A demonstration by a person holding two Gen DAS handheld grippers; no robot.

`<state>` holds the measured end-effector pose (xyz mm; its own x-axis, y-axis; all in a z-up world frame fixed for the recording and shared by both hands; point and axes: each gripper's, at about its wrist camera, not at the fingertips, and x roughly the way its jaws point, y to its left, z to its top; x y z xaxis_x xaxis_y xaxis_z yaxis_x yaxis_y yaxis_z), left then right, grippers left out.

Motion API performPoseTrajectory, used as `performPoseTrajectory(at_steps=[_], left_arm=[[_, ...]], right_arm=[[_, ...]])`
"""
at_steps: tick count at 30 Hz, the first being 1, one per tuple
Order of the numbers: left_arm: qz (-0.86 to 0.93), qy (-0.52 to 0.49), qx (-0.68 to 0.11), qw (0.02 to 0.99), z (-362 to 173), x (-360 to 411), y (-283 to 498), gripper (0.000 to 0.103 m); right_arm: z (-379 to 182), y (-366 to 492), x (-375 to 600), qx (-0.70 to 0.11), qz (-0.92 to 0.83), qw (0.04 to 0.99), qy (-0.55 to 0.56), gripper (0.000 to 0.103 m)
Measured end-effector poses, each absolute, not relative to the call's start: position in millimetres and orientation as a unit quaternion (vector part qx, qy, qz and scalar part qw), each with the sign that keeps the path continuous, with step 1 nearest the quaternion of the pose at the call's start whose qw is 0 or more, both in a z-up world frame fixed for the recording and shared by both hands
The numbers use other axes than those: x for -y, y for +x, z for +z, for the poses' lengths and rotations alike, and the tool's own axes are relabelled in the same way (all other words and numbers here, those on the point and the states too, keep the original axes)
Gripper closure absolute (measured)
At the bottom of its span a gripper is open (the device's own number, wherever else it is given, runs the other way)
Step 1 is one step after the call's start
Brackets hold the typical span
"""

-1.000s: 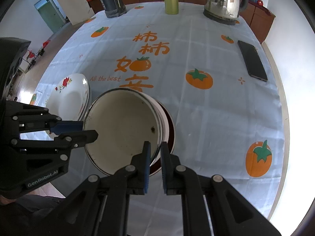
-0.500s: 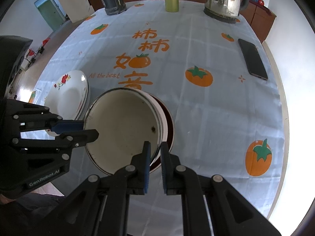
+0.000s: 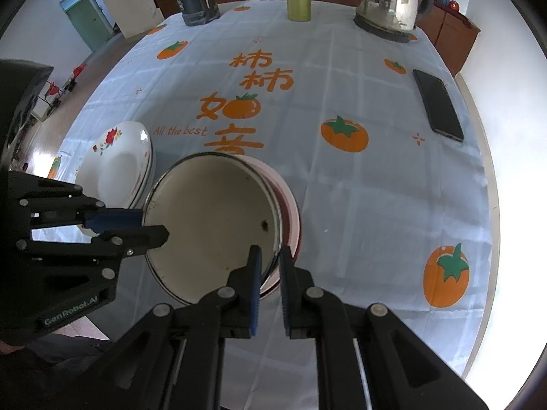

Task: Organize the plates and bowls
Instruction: 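Lower the cream enamel bowl with both tools into the pink bowl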

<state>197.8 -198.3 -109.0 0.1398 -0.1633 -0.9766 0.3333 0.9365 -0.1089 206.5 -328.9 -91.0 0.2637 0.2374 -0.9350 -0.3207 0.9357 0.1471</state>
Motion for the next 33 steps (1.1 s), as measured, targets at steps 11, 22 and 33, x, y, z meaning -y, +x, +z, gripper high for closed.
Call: performPoseTrajectory(at_steps=[11,22,33], left_arm=[[-0.166,0.064,-0.642,0.746,-115.5,200.1,200.4,0.086],[-0.168,0.067,-0.645,0.743,-117.3,201.1,202.3,0.086],[-0.167,0.067,-0.645,0.743,-117.7,201.5,202.7,0.086]], right_arm=[[-94.9,207.8,328.2,-0.586,0.177,0.79,-0.036,0.093],[-99.5,208.3,328.4,-0.59,0.177,0.787,-0.036,0.092],[-100.8,209.9,328.0,-0.592,0.179,0.785,-0.038,0.092]])
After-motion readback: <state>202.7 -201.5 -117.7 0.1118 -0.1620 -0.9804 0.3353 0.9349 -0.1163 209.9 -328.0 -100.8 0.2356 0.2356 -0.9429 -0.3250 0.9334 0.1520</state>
